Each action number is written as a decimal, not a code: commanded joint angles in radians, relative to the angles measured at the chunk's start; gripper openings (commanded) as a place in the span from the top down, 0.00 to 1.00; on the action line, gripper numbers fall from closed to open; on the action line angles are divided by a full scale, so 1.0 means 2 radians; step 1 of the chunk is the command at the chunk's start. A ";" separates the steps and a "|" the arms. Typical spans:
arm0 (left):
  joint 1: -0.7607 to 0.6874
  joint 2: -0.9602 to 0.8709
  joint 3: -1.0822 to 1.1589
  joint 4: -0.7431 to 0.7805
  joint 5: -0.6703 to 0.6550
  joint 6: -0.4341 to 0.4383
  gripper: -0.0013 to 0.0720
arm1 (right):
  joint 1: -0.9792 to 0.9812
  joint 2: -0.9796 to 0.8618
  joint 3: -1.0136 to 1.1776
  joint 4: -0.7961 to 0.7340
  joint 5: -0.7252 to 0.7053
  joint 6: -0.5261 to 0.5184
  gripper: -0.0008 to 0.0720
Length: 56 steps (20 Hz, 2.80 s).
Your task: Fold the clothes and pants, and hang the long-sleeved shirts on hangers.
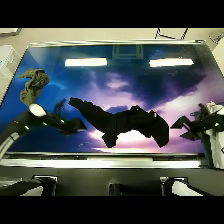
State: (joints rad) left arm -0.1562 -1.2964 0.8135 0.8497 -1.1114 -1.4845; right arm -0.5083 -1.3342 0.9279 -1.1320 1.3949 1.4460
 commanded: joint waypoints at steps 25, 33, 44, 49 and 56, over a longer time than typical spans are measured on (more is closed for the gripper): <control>-0.160 0.077 -0.025 -0.162 0.280 0.135 0.95 | 0.093 0.018 -0.006 0.069 -0.103 -0.024 0.94; 0.072 0.290 0.270 -0.102 0.263 0.137 0.95 | 0.094 0.158 0.355 0.066 -0.142 -0.024 0.94; 0.130 0.325 0.378 -0.093 0.399 0.139 0.95 | 0.094 0.291 0.388 0.035 -0.168 -0.018 0.94; 0.130 0.272 0.378 -0.093 0.391 0.203 0.95 | 0.094 0.242 0.388 0.038 -0.263 0.013 0.94; 0.130 0.085 0.317 -0.093 0.170 0.176 0.95 | 0.094 0.010 0.388 0.175 -0.313 0.084 0.94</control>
State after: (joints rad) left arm 0.1028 -0.9867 1.5043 0.6662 -0.5846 -1.0988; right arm -0.3218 -1.1229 1.7035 -0.9390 0.8169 1.5547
